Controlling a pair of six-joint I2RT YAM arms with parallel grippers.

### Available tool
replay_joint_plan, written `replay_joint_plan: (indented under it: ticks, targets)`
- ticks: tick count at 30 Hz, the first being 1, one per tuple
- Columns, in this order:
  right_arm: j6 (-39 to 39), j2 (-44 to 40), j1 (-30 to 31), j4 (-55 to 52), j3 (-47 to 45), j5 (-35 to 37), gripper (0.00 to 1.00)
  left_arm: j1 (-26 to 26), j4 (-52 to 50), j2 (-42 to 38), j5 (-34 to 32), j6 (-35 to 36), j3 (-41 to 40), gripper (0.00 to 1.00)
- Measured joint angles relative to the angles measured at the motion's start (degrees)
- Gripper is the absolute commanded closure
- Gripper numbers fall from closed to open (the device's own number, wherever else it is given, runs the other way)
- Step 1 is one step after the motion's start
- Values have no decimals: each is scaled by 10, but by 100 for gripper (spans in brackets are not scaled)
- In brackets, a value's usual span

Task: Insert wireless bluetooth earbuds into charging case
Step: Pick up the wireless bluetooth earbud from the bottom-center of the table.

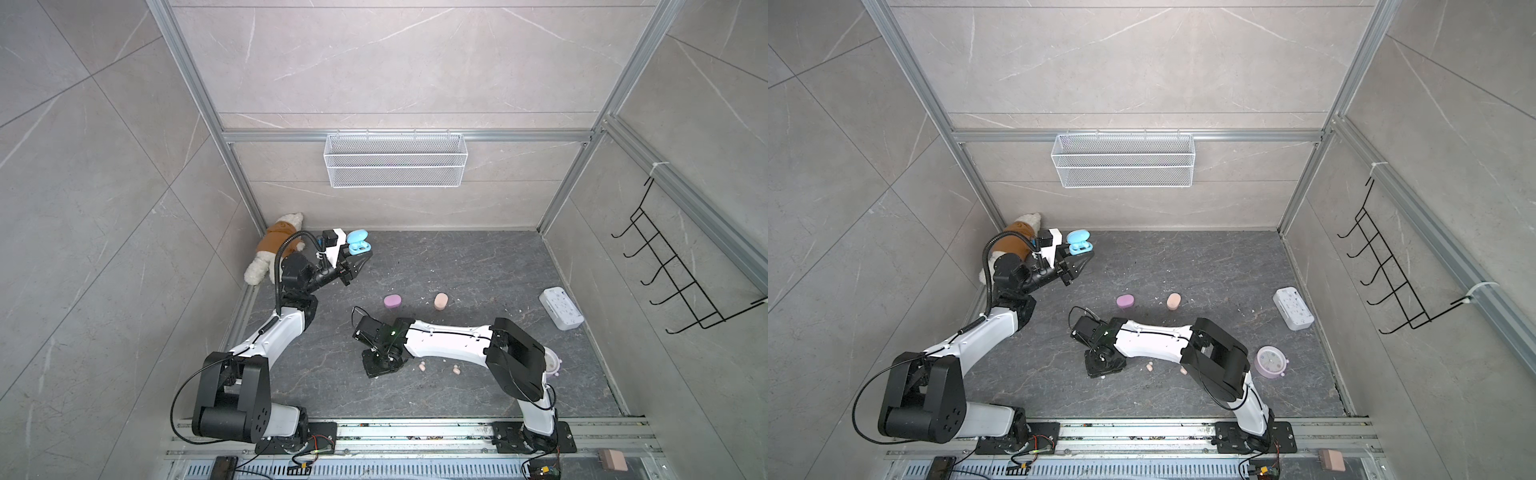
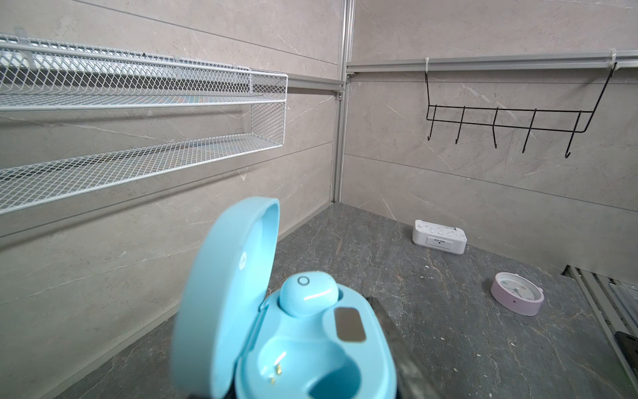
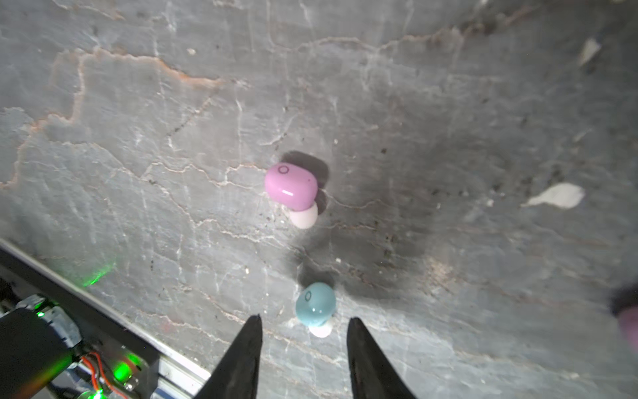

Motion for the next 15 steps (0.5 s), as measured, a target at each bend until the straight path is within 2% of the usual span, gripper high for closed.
replay_joint_plan:
  ticks: [15]
  targets:
    - [12,19,3,2,0,16,61,0,0,0,0,0,0,86]
